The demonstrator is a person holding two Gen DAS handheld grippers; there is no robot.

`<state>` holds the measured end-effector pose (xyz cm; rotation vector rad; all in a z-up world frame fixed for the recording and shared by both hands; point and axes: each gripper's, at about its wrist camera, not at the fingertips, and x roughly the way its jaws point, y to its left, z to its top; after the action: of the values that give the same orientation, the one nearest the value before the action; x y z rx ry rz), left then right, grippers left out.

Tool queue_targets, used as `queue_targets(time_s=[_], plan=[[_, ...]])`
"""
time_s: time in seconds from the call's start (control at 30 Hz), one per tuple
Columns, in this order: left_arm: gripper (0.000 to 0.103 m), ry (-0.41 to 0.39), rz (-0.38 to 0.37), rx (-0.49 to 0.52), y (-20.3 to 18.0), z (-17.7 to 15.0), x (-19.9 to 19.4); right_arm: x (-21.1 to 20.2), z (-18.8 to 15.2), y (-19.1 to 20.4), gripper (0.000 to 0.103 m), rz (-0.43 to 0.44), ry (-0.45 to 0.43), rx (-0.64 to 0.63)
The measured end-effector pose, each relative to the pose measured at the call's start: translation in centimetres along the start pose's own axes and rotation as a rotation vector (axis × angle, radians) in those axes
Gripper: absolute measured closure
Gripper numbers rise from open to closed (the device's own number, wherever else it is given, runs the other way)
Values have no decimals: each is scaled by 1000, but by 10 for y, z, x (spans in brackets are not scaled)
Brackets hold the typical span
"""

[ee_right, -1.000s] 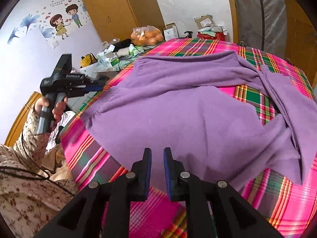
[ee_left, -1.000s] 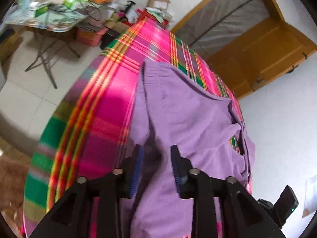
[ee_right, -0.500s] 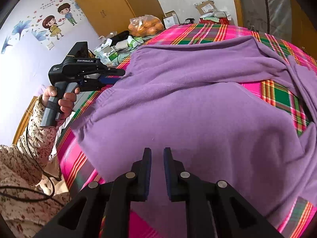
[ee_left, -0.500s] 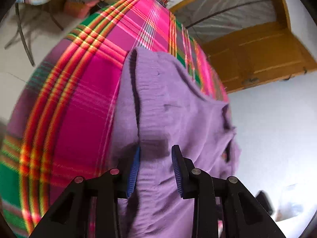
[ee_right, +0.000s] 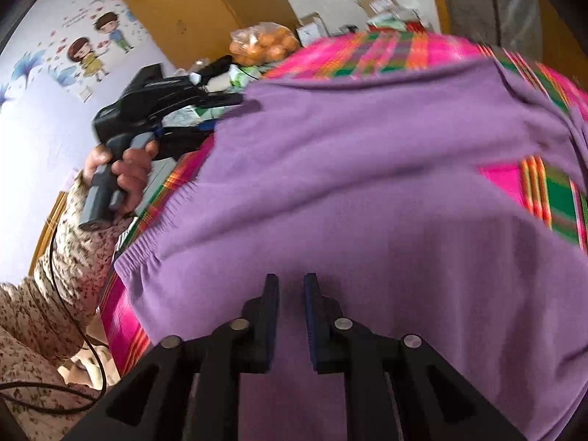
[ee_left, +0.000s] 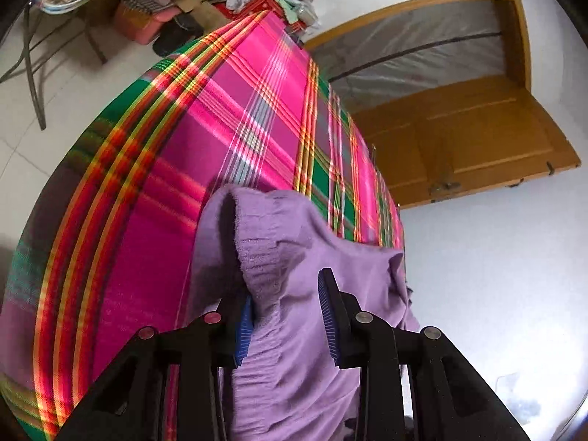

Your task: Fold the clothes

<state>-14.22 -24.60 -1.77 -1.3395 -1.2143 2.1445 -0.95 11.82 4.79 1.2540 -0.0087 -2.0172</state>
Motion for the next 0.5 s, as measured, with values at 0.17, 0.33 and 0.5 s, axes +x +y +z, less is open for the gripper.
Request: queue_targets(time_s=[0.17, 0.33, 0.5], plan=[[83, -44, 30, 2, -1, 5, -6, 16, 16, 24, 66, 15, 4, -73], [96, -88, 60, 3, -3, 10, -12, 30, 25, 34, 66, 14, 13, -89], [97, -139, 96, -3, 5, 16, -20, 43, 28, 40, 66, 42, 28, -95]])
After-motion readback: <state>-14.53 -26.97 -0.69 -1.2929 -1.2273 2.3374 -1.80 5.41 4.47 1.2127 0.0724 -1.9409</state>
